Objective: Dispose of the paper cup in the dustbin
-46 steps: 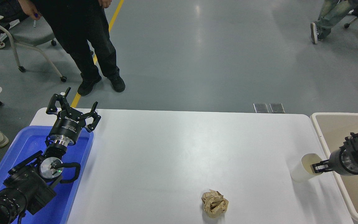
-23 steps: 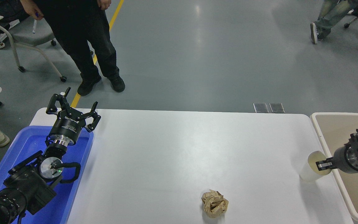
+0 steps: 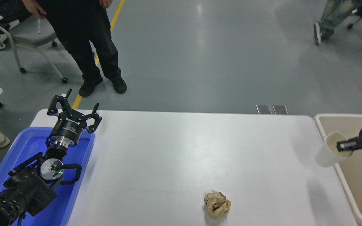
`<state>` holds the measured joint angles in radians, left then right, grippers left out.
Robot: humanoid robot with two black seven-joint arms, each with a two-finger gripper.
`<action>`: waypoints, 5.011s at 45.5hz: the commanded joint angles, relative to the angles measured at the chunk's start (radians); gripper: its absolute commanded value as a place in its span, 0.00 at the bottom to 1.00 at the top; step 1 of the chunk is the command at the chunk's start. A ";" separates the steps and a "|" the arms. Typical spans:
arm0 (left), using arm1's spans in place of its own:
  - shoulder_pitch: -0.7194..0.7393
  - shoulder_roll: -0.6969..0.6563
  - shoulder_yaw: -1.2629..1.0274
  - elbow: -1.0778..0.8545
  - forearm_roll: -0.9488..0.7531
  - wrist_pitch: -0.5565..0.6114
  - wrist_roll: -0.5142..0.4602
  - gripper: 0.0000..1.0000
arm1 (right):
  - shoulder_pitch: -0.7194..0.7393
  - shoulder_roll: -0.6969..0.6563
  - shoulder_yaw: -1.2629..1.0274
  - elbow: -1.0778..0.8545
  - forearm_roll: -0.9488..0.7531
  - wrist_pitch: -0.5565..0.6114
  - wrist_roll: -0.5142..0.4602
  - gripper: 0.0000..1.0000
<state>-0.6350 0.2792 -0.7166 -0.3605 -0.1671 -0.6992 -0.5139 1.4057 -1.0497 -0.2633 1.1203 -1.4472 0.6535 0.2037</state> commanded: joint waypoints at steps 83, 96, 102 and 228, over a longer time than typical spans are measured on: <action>0.000 0.000 0.000 0.000 0.000 0.007 0.000 1.00 | -0.622 0.181 0.061 -0.800 1.675 -0.359 0.045 0.00; 0.000 0.000 0.000 0.000 0.000 0.007 0.000 1.00 | -0.775 0.238 0.332 -0.812 1.890 -0.430 -0.122 0.00; 0.000 0.000 0.000 0.000 0.000 0.007 -0.002 1.00 | -0.833 0.307 0.447 -0.884 1.884 -0.442 -0.214 0.00; -0.002 0.000 0.000 0.000 0.000 0.007 -0.002 1.00 | -0.720 0.005 0.653 -0.453 1.874 -0.014 -0.230 0.97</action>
<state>-0.6366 0.2792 -0.7164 -0.3605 -0.1672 -0.6919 -0.5155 0.6687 -0.9199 0.3528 0.3913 0.4289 0.6029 -0.0668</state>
